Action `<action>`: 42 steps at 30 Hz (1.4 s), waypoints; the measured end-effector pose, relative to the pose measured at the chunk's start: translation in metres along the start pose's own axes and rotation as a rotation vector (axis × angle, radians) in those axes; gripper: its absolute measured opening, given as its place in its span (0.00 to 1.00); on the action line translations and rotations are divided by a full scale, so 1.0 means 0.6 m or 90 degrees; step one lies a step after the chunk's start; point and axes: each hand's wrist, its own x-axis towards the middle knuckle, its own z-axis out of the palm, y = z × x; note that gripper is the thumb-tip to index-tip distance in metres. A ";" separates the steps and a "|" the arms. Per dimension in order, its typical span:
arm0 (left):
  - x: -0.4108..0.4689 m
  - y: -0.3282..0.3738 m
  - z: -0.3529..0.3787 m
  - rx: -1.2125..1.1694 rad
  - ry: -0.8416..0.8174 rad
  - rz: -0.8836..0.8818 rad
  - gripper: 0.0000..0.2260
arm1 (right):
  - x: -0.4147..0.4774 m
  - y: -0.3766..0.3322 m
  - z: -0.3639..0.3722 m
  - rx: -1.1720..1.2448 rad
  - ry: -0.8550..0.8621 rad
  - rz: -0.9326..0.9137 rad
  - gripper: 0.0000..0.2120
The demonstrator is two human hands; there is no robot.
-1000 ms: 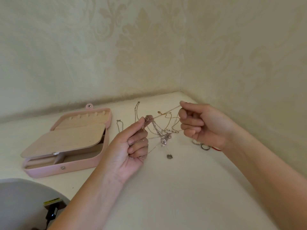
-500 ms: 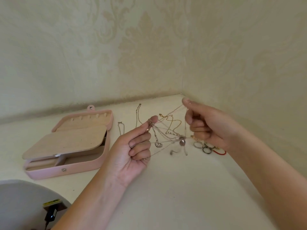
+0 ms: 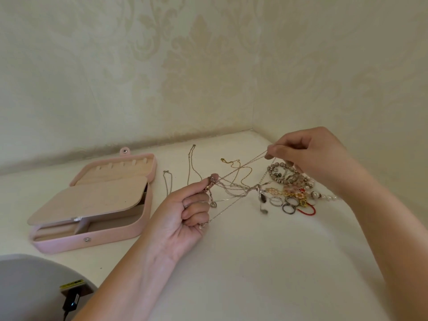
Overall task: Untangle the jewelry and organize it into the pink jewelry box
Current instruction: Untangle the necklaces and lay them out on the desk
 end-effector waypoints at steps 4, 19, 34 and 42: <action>-0.005 0.001 -0.002 0.016 -0.018 -0.014 0.15 | 0.000 0.008 -0.014 0.021 -0.267 0.054 0.02; -0.026 -0.007 0.015 0.297 -0.134 0.086 0.18 | -0.018 -0.011 0.070 0.206 -0.280 0.047 0.05; -0.024 -0.014 0.020 0.379 -0.082 0.178 0.16 | -0.022 -0.015 0.101 0.409 -0.323 0.198 0.08; -0.012 -0.017 0.011 0.392 0.067 0.262 0.07 | -0.017 -0.010 0.099 0.457 -0.316 0.190 0.07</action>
